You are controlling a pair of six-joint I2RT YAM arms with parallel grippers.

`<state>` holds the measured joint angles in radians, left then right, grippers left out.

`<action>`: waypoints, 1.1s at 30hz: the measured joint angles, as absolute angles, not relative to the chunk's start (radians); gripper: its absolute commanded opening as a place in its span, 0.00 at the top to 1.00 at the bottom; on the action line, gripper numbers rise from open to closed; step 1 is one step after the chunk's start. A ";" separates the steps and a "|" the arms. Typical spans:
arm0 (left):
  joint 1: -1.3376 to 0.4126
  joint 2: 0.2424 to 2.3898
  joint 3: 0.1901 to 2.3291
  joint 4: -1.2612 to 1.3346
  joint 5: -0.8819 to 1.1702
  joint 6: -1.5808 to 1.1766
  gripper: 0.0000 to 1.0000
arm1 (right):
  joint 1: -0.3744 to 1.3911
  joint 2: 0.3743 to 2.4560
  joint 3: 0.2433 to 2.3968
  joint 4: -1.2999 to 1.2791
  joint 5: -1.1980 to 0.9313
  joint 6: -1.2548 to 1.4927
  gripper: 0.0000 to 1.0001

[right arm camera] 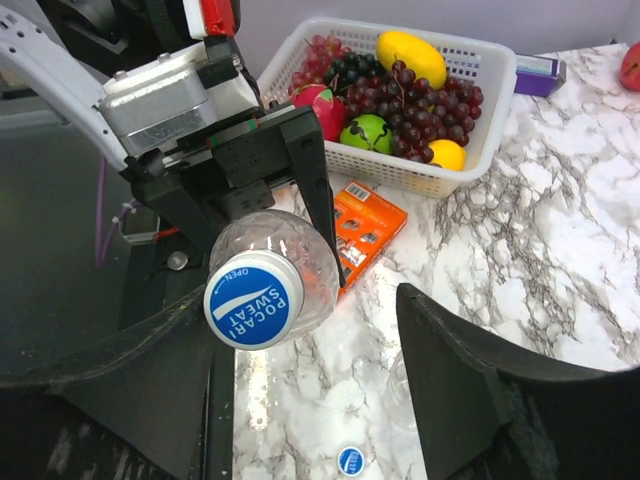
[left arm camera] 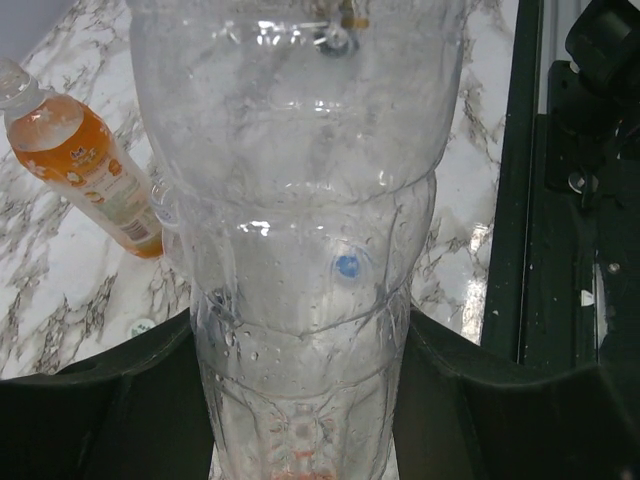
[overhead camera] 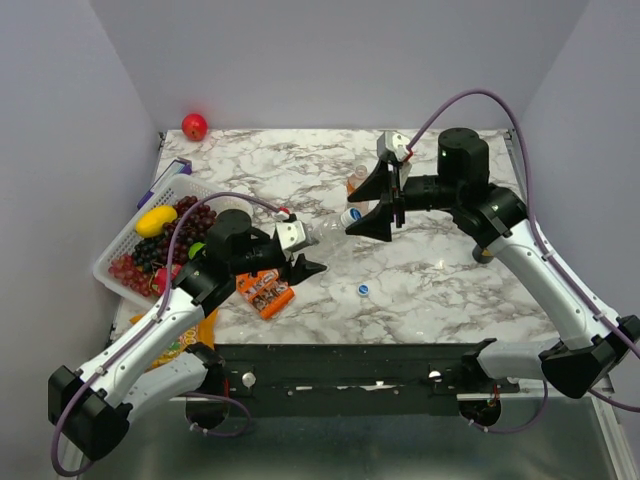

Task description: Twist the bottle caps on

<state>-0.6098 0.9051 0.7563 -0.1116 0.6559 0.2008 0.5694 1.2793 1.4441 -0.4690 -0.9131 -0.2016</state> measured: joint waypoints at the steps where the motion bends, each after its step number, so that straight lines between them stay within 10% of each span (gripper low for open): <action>1: -0.610 0.909 0.759 -0.107 0.661 0.194 1.00 | 0.569 1.279 1.437 -0.456 -0.916 -0.189 0.30; 13: -0.608 0.953 0.774 -0.050 0.686 0.123 1.00 | 0.569 1.277 1.362 -0.223 -0.966 0.092 0.59; 21: -0.616 0.981 0.775 0.012 0.664 0.049 1.00 | 0.567 1.277 1.349 -0.148 -0.882 0.216 0.97; 26: -0.730 0.999 0.778 0.077 0.389 0.040 1.00 | 0.582 1.308 1.444 -0.238 -0.696 0.266 0.99; 27: -0.745 1.002 0.780 0.088 0.347 0.040 0.63 | 0.583 1.312 1.459 -0.249 -0.675 0.267 0.99; 30: -0.760 1.010 0.796 0.088 0.296 0.041 0.14 | 0.583 1.317 1.477 -0.257 -0.654 0.264 1.00; 33: -0.760 1.002 0.796 0.074 0.305 0.063 0.01 | 0.583 1.315 1.485 -0.277 -0.654 0.231 0.99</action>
